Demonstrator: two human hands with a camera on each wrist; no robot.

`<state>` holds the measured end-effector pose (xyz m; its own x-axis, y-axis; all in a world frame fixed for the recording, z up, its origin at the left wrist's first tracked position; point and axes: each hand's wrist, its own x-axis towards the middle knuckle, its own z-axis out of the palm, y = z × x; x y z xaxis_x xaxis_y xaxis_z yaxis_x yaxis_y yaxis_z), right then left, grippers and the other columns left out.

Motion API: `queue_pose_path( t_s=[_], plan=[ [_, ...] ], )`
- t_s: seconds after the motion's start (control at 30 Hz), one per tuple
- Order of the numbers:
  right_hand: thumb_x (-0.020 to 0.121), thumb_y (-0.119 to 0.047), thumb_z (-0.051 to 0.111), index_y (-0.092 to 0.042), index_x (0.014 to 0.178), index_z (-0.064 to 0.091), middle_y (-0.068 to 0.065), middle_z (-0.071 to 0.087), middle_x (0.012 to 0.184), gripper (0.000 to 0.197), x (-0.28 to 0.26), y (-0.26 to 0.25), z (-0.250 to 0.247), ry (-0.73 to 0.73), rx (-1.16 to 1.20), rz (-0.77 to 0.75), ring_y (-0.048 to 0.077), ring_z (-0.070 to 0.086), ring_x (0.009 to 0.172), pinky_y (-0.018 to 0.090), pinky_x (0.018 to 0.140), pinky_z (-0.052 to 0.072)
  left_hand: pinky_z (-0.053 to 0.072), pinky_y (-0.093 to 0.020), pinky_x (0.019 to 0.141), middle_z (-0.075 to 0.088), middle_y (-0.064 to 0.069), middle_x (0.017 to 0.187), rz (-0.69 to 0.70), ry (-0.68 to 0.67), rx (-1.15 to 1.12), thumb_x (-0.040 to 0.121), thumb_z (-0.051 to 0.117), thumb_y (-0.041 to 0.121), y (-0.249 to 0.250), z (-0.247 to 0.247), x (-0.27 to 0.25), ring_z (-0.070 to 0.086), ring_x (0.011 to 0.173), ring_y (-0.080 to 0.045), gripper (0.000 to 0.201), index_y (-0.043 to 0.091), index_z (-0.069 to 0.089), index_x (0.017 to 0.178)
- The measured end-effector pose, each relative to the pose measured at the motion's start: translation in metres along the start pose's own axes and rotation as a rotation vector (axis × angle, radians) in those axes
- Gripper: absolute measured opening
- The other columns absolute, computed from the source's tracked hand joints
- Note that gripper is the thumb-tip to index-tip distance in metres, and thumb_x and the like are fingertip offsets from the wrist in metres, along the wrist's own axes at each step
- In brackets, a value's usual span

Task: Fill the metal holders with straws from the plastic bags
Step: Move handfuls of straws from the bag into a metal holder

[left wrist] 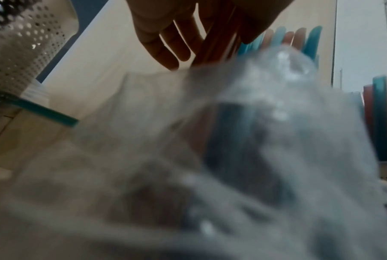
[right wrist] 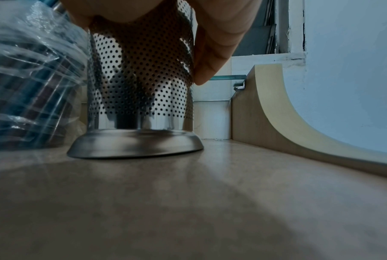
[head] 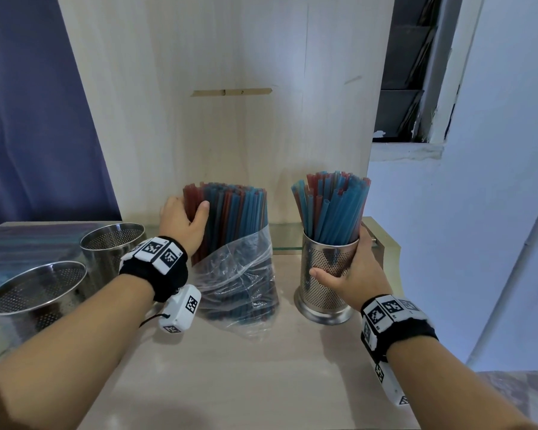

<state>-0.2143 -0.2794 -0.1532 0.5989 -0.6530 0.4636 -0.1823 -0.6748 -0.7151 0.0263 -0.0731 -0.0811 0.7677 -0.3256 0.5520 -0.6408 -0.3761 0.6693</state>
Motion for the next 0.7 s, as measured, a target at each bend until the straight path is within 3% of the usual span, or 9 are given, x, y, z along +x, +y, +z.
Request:
queue_pose_path(
  t_s=[0.17, 0.23, 0.37, 0.43, 0.53, 0.7],
  plan=[
    [0.065, -0.043, 0.089, -0.023, 0.151, 0.017, -0.003, 0.042, 0.149, 0.114, -0.001, -0.001, -0.001, -0.007, -0.002, 0.011, 0.017, 0.046, 0.133, 0.023, 0.099, 0.037, 0.047, -0.046, 0.084, 0.05, -0.014, 0.09, -0.014, -0.051, 0.05, 0.089, 0.062, 0.038, 0.004, 0.0, 0.0, 0.053, 0.097, -0.037, 0.035, 0.013, 0.046, 0.071],
    [0.065, -0.043, 0.089, -0.024, 0.151, 0.017, -0.003, 0.042, 0.149, 0.114, -0.001, -0.001, -0.001, -0.004, 0.0, 0.006, 0.016, 0.046, 0.132, 0.022, 0.099, 0.037, 0.045, -0.045, 0.085, 0.048, -0.013, 0.092, -0.017, -0.049, 0.061, 0.09, 0.063, 0.035, 0.008, 0.001, -0.006, 0.052, 0.099, -0.036, 0.035, 0.017, 0.041, 0.069],
    [0.063, -0.045, 0.09, -0.029, 0.149, 0.017, -0.006, 0.043, 0.147, 0.114, 0.001, 0.003, 0.001, 0.004, 0.02, -0.013, 0.011, 0.046, 0.13, 0.02, 0.1, 0.036, 0.045, -0.047, 0.089, 0.052, -0.014, 0.097, -0.007, -0.02, 0.008, 0.092, 0.058, 0.036, 0.012, -0.001, -0.005, 0.052, 0.102, -0.035, 0.031, 0.007, 0.053, 0.083],
    [0.063, -0.045, 0.09, -0.029, 0.149, 0.017, -0.006, 0.042, 0.148, 0.114, 0.001, 0.004, 0.001, 0.004, 0.022, -0.015, 0.012, 0.045, 0.131, 0.021, 0.1, 0.036, 0.048, -0.049, 0.089, 0.055, -0.014, 0.098, -0.004, -0.012, -0.023, 0.091, 0.056, 0.041, 0.014, -0.005, 0.0, 0.054, 0.101, -0.034, 0.032, 0.009, 0.057, 0.089],
    [0.064, -0.044, 0.09, -0.027, 0.15, 0.017, -0.005, 0.042, 0.148, 0.114, 0.001, 0.004, 0.001, 0.002, 0.021, -0.016, 0.013, 0.046, 0.131, 0.02, 0.1, 0.036, 0.048, -0.04, 0.081, 0.059, -0.014, 0.097, 0.031, 0.003, -0.069, 0.094, 0.055, 0.035, 0.025, -0.01, 0.006, 0.057, 0.092, -0.031, 0.021, 0.016, 0.053, 0.085],
    [0.063, -0.045, 0.09, -0.03, 0.149, 0.016, -0.006, 0.043, 0.147, 0.114, 0.001, 0.006, 0.001, 0.002, 0.035, -0.025, 0.013, 0.047, 0.131, 0.021, 0.1, 0.037, 0.039, -0.03, 0.073, 0.061, -0.009, 0.09, 0.045, 0.032, -0.11, 0.097, 0.052, 0.028, 0.046, -0.022, 0.016, 0.056, 0.082, -0.025, 0.019, 0.009, 0.055, 0.099]
  ],
)
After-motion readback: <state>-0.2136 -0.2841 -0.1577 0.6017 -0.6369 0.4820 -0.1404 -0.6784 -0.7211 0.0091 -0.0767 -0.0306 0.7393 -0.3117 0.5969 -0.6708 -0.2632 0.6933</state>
